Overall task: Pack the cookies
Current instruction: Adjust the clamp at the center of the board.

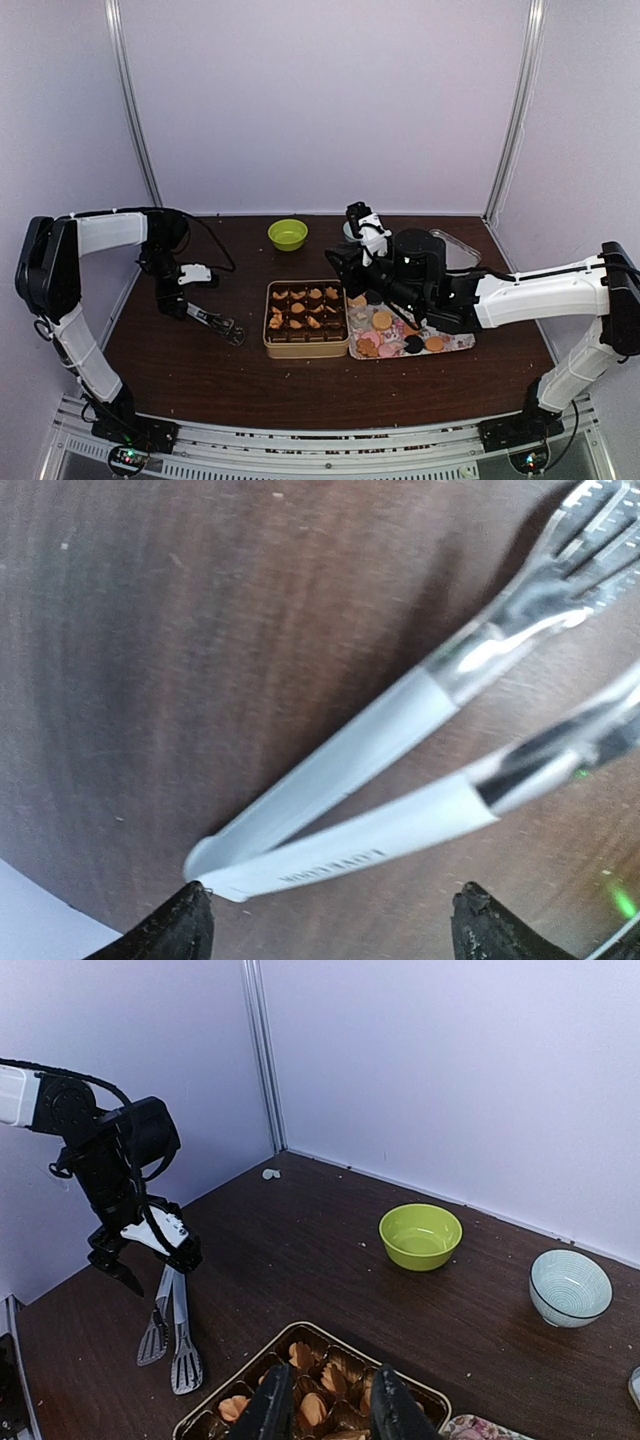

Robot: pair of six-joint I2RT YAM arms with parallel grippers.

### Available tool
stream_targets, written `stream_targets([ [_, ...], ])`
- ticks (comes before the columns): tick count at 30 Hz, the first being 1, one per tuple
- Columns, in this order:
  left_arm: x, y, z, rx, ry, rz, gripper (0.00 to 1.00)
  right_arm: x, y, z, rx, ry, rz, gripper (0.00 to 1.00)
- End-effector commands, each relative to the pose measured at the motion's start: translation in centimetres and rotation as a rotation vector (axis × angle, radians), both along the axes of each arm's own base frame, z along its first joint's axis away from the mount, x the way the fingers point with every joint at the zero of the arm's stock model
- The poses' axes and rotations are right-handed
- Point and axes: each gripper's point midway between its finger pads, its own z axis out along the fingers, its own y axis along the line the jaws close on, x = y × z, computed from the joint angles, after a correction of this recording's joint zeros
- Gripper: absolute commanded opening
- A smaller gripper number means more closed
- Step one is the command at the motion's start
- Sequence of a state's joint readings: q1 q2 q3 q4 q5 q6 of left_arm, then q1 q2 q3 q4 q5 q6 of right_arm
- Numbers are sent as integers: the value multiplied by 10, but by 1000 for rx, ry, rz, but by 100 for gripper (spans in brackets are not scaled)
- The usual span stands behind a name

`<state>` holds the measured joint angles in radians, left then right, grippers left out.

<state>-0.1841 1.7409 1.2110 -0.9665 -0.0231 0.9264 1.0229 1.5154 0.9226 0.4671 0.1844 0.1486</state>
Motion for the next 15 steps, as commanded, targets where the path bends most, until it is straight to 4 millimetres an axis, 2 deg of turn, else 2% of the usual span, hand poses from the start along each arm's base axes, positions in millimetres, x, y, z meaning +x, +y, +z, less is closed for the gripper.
stream_targets([
  [1, 26, 8, -7, 50, -131, -55, 84, 1, -9, 12, 38, -2, -27, 27],
  [5, 36, 10, -17, 61, -214, -38, 78, 1, -11, 14, 44, -3, -32, 27],
  [8, 34, 6, -20, 56, -265, -38, 74, 1, -11, 14, 43, -2, -36, 25],
  [15, 47, 1, 5, 22, -476, -4, 69, 3, -8, 17, 48, -2, -37, 23],
])
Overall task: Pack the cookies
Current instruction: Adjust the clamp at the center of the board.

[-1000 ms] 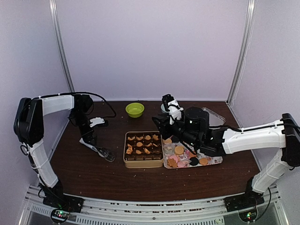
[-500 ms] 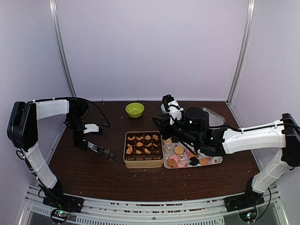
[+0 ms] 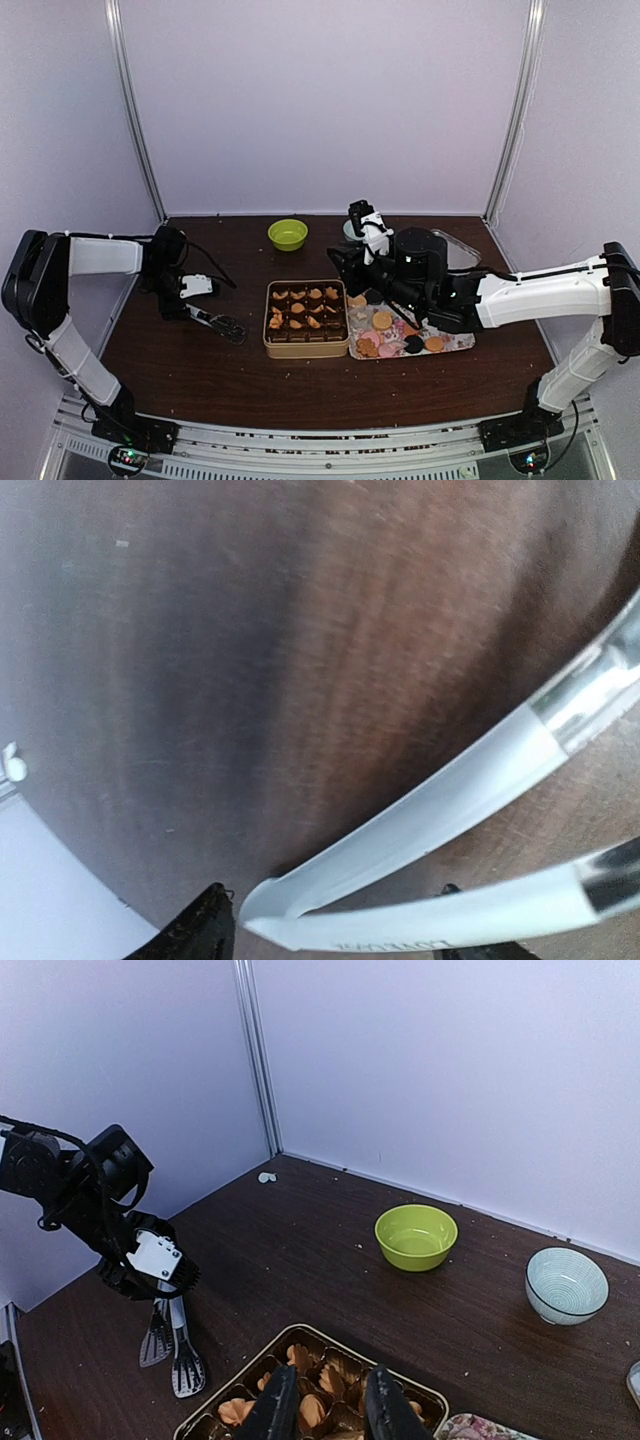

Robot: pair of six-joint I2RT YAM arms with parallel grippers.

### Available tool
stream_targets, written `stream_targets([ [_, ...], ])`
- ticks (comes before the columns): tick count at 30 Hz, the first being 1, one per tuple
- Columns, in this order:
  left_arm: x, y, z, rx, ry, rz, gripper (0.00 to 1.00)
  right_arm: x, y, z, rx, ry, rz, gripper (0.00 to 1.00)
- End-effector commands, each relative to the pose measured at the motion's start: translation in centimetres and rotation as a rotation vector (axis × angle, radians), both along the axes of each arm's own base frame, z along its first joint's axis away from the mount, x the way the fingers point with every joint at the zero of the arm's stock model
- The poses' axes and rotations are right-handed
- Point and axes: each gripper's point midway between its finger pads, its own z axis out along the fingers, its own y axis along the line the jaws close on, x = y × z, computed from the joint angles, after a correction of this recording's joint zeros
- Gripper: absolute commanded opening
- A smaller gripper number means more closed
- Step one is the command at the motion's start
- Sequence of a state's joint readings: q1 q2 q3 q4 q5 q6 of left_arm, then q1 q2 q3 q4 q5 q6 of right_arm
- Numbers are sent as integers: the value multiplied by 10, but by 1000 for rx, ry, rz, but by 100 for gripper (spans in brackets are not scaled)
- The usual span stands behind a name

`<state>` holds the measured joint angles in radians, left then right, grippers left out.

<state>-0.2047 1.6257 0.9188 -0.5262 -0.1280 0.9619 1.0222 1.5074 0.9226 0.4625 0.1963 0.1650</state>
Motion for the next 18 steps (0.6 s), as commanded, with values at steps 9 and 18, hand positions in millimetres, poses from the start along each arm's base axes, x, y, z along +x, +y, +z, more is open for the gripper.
stream_targets([
  [9, 26, -12, 23, -73, -219, 0, 65, 4, -6, 15, 33, -6, -33, 20],
  [18, 37, -23, 27, -118, -205, -2, 55, 4, -8, 14, 31, -3, -43, 16],
])
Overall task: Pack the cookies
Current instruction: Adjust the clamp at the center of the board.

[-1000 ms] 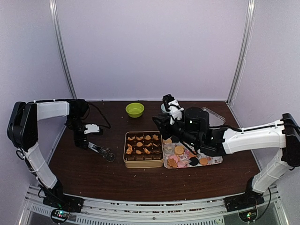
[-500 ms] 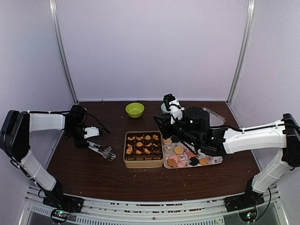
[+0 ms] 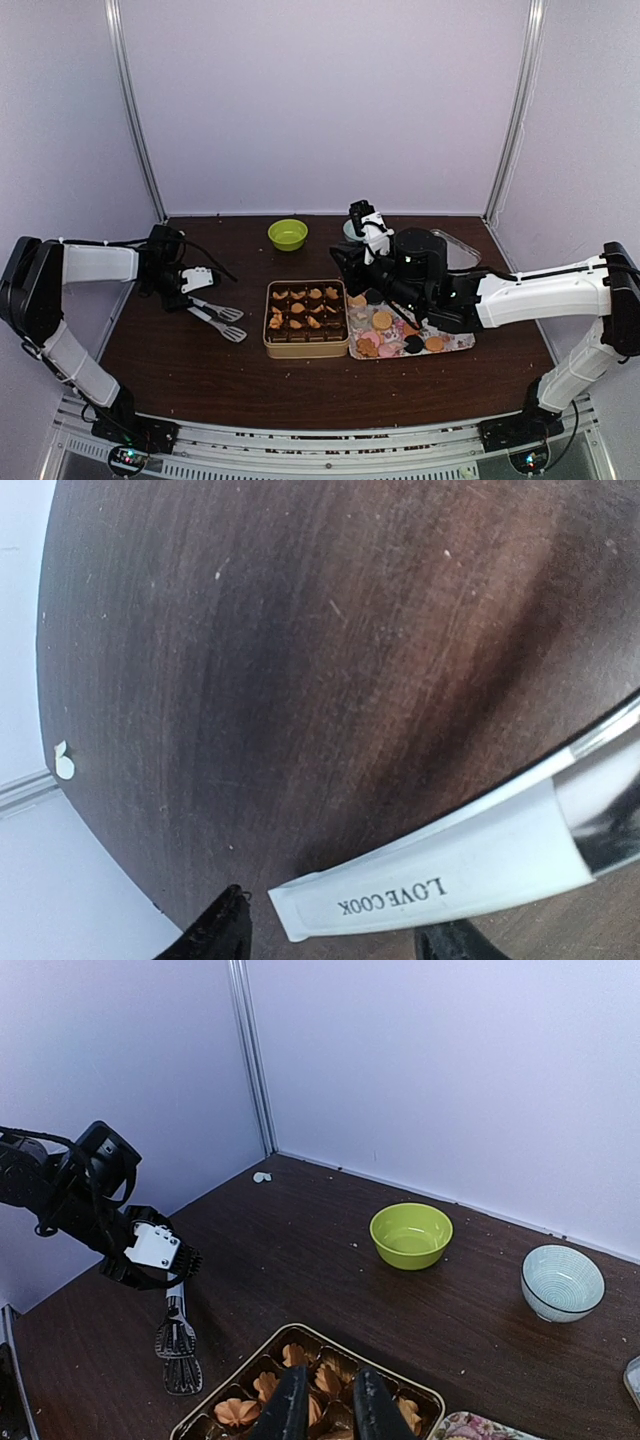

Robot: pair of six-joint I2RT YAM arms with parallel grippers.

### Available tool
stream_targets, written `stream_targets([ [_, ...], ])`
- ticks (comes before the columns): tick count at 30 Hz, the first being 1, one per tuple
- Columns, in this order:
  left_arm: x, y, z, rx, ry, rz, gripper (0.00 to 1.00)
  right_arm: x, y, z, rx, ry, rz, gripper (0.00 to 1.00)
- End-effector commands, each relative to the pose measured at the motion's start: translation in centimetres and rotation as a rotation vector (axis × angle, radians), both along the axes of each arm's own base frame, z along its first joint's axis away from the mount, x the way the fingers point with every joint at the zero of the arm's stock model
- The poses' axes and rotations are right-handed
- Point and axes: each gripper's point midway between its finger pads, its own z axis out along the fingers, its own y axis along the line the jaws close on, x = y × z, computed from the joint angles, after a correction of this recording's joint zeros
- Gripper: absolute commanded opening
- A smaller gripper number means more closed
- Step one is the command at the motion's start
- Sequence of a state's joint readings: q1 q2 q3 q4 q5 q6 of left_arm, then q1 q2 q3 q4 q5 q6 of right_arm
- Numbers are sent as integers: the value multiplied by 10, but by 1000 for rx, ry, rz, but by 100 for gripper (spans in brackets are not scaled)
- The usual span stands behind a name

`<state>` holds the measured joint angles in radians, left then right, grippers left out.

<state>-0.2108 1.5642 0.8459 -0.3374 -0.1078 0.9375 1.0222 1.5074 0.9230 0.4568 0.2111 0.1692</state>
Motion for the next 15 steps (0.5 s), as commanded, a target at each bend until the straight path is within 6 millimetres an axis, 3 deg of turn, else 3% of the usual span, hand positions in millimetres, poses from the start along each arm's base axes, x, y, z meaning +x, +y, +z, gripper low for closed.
stream_targets([
  [1, 18, -15, 13, -58, -29, -17, 53, 3, -6, 16, 35, -6, -29, 16],
  [15, 25, -41, 5, -78, 118, -105, 31, 3, -7, 13, 38, 14, -34, 11],
])
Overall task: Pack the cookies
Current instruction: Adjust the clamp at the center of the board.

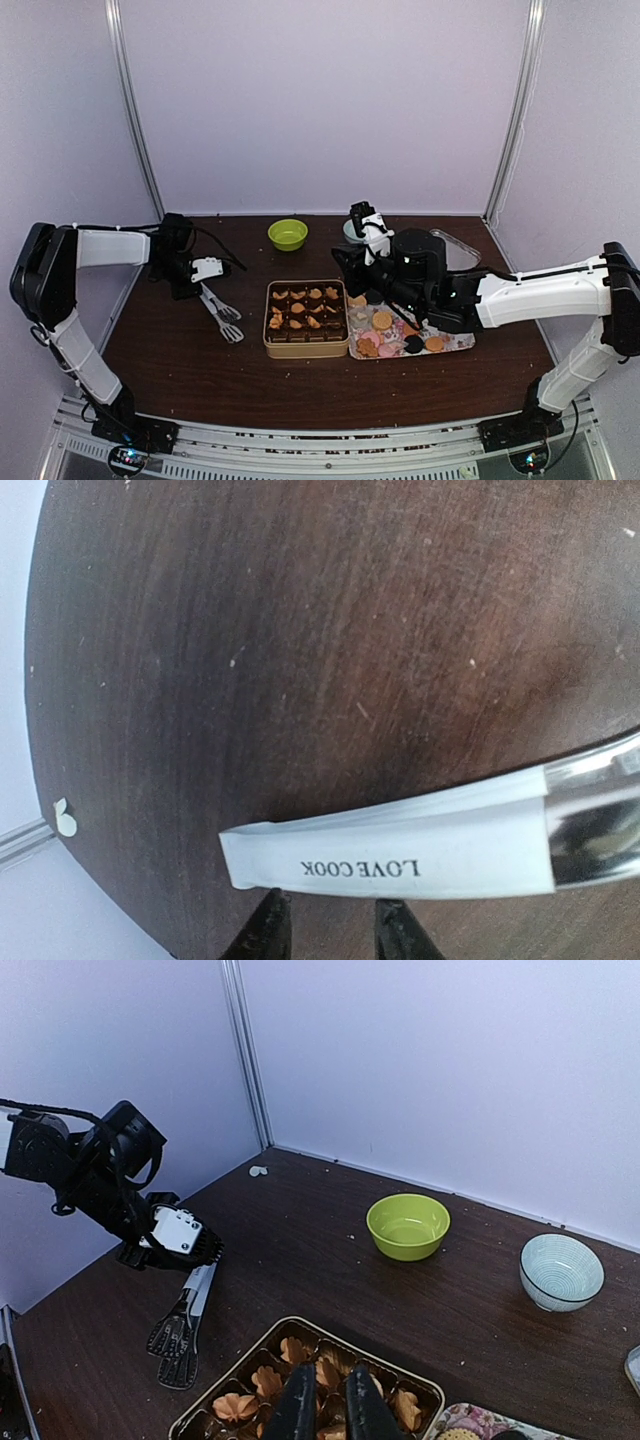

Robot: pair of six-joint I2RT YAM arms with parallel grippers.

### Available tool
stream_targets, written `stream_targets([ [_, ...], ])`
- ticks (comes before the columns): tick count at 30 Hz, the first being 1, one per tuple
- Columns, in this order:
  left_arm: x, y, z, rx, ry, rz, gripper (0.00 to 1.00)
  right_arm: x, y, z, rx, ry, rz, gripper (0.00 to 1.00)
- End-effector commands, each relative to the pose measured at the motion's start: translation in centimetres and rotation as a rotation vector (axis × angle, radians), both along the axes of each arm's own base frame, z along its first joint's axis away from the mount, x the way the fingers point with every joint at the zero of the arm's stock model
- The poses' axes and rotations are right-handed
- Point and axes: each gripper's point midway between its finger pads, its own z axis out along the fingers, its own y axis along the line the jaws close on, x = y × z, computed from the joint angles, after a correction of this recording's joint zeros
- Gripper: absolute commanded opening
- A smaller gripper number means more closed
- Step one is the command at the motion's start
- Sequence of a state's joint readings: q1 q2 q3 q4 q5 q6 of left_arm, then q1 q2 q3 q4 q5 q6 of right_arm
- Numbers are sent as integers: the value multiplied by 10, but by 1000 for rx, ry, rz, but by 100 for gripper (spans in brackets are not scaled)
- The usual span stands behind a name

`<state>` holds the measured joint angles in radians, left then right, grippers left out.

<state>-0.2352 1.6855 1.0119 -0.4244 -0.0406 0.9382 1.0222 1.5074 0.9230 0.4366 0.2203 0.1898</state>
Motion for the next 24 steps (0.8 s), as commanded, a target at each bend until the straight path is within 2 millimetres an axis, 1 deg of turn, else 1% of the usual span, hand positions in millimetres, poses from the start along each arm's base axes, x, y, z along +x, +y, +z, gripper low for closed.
stream_targets([
  [1, 0, -16, 1, -31, 90, -53, 30, 3, -5, 18, 40, -7, -22, 11],
  [7, 0, -25, 8, -59, 114, -82, 29, 4, -8, 15, 42, 2, -28, 10],
  [15, -5, -31, -11, -42, 172, -112, 30, 8, -12, 11, 45, 21, -42, 9],
  [16, -3, -32, -13, -39, 175, -114, 29, 8, -13, 11, 44, 22, -44, 8],
  [20, 11, -38, -8, -44, 166, -116, 29, 9, -17, 10, 48, 27, -54, 8],
  [24, 15, -43, -1, -51, 167, -125, 28, 9, -18, 8, 47, 35, -57, 7],
])
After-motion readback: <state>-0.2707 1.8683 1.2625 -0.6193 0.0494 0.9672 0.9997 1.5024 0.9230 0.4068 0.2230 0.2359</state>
